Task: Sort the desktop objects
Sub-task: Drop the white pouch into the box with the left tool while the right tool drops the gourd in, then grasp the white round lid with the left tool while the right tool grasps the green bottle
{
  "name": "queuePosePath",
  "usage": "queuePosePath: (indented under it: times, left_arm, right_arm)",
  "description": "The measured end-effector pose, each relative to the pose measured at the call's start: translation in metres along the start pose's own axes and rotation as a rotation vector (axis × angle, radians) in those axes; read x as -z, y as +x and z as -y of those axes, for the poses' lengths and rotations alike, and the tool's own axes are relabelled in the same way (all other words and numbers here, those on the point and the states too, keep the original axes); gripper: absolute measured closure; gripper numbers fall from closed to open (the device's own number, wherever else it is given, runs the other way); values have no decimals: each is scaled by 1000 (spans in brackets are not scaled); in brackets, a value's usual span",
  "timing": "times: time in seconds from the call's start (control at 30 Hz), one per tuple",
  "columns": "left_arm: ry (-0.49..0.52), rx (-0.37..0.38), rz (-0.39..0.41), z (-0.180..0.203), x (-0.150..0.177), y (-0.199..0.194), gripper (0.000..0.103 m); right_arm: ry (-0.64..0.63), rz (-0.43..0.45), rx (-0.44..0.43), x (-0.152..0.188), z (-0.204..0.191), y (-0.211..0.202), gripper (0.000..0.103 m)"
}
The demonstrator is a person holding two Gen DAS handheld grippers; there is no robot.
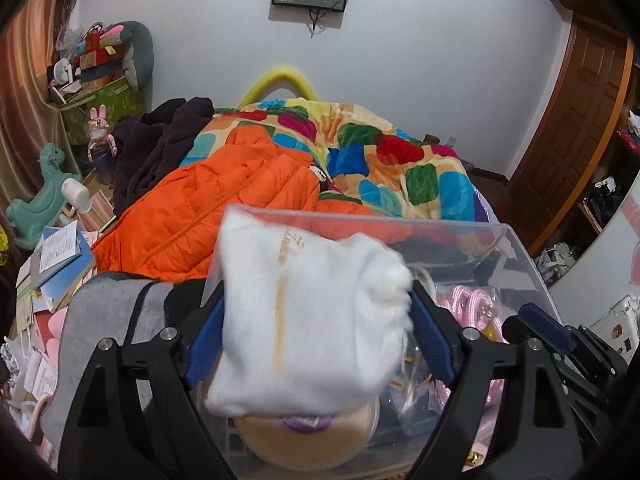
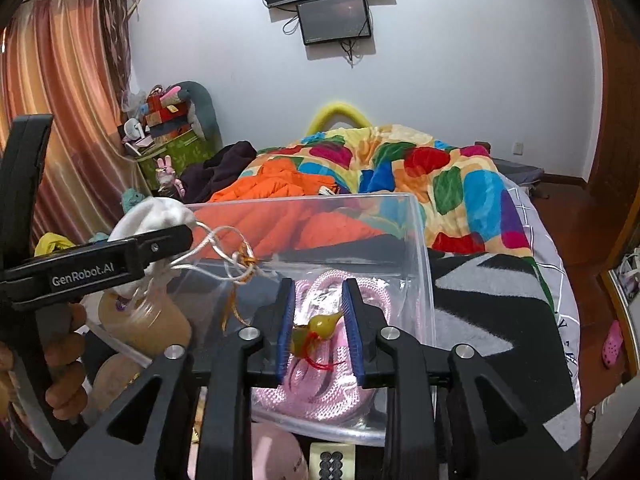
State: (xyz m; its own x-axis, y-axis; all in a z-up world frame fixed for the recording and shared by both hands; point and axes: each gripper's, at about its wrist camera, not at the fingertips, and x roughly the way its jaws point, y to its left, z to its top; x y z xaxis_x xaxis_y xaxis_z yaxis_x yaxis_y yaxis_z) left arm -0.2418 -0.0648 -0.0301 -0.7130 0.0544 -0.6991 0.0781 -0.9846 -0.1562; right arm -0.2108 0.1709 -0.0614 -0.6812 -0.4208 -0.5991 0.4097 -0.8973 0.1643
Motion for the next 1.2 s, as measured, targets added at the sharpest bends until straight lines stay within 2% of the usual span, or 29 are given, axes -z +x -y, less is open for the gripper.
queuePosePath:
  times: [0.4, 0.6, 0.67, 0.83, 0.9, 0.97, 1.03, 1.13, 1.2]
  left_arm:
    - [29, -24, 25, 2, 15, -30, 18]
    - [77, -46, 82, 12, 29, -62, 17]
    - [89, -51, 100, 15, 35, -72, 14]
    - [98, -43, 132, 15, 50, -94, 13]
    - [102, -49, 145, 14, 59, -101, 12]
    - [104, -53, 147, 12, 68, -105, 9]
    - [118, -75, 134, 8, 78, -105, 9]
    - [136, -125, 126, 4, 90, -103, 9]
    - [139, -125, 112, 1, 98, -102, 9]
  right_arm:
    - [-31, 72, 14, 13, -16, -40, 57]
    - [1, 84, 4, 20, -16, -55, 55]
    - [17, 86, -1, 23, -13, -60, 55]
    - [57, 92, -10, 34, -6, -74, 54]
    - [68, 93, 2, 39, -3, -79, 54]
    - [57, 100, 50, 44, -5, -85, 53]
    - [36, 122, 91, 49, -9, -92, 47]
    - [16, 144, 91, 58, -16, -101, 37]
    - [6, 137, 79, 63, -22, -103, 36]
